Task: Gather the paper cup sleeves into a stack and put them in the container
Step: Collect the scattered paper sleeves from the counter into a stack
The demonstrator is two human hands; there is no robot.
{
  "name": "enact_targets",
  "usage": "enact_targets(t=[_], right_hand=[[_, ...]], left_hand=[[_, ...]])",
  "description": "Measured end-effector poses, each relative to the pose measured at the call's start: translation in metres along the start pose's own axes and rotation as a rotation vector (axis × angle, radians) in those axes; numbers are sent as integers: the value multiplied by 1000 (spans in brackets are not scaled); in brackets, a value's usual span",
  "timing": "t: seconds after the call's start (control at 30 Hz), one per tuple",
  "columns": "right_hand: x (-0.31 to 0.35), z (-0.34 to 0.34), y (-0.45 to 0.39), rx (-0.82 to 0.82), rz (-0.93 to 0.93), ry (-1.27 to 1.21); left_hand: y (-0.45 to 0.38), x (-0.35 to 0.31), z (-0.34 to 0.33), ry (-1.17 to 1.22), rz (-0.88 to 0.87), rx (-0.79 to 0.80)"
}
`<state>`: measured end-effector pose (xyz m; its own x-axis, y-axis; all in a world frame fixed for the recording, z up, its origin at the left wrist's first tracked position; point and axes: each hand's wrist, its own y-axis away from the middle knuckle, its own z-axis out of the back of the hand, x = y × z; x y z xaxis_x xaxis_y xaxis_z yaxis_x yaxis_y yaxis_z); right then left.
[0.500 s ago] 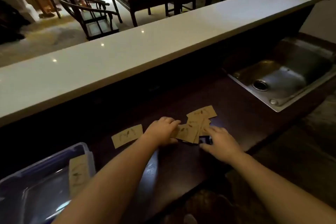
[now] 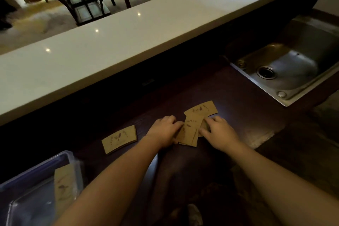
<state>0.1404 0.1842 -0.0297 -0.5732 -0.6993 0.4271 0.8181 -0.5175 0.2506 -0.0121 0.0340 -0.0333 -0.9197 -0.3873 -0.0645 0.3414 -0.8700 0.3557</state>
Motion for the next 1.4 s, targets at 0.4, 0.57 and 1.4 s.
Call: enact_targets(t=[0.4,0.57,1.4], right_hand=[[24,8,-25,124,-87,72],[29,2,-26,23,-42,53],[164,-11,36,266,247,-603]], left_hand=[[27,-1,3,50,-12,-181],[49,8,9,328,125,-306],[166,-11,-19,2569,311,-89]])
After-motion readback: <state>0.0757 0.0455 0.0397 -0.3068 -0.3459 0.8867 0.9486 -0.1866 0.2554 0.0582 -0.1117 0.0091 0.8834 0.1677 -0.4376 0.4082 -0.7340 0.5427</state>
